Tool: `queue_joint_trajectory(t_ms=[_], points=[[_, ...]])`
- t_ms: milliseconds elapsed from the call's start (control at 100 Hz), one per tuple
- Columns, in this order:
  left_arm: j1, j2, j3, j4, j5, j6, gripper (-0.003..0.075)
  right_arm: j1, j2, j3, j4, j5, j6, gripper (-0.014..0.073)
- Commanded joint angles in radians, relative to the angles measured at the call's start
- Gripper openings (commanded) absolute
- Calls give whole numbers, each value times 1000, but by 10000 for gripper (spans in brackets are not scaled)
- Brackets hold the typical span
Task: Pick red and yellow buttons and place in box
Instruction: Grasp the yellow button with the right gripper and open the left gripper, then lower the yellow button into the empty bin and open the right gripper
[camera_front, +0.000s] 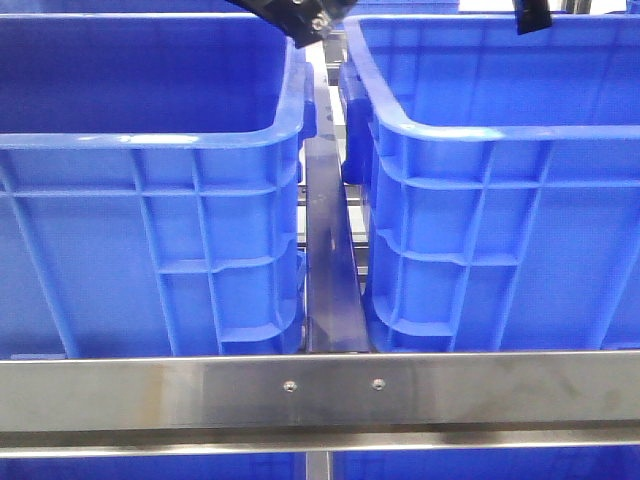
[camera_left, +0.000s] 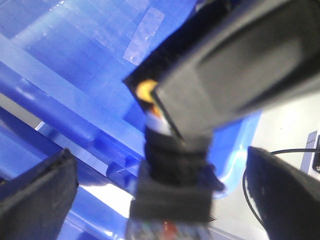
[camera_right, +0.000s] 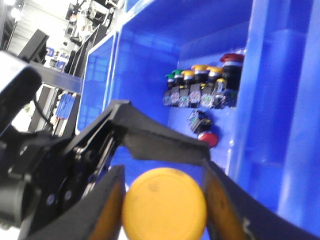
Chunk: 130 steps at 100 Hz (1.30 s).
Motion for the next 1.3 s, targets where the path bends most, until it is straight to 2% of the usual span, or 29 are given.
queue_joint_trajectory(t_ms=[0, 190, 270, 600, 730, 930, 1290], points=[[-6, -40, -30, -46, -30, 0, 652, -39, -39, -43, 67, -4, -11, 234], [-6, -40, -30, -46, -24, 0, 652, -138, -39, -62, 57, -16, -16, 234], [-6, -40, -30, -50, -24, -2, 652, -168, -39, -65, 51, -75, -51, 234], [-6, -40, -30, -52, 9, -2, 652, -159, -38, -65, 52, -490, -432, 234], [-6, -40, -30, -52, 11, -2, 652, -140, -27, -65, 64, -609, -560, 234], [-6, -40, -30, -52, 11, -2, 652, -135, 28, -65, 67, -686, -624, 234], [-6, -40, -30, -52, 18, -2, 652, -135, 147, -131, 67, -678, -729, 234]])
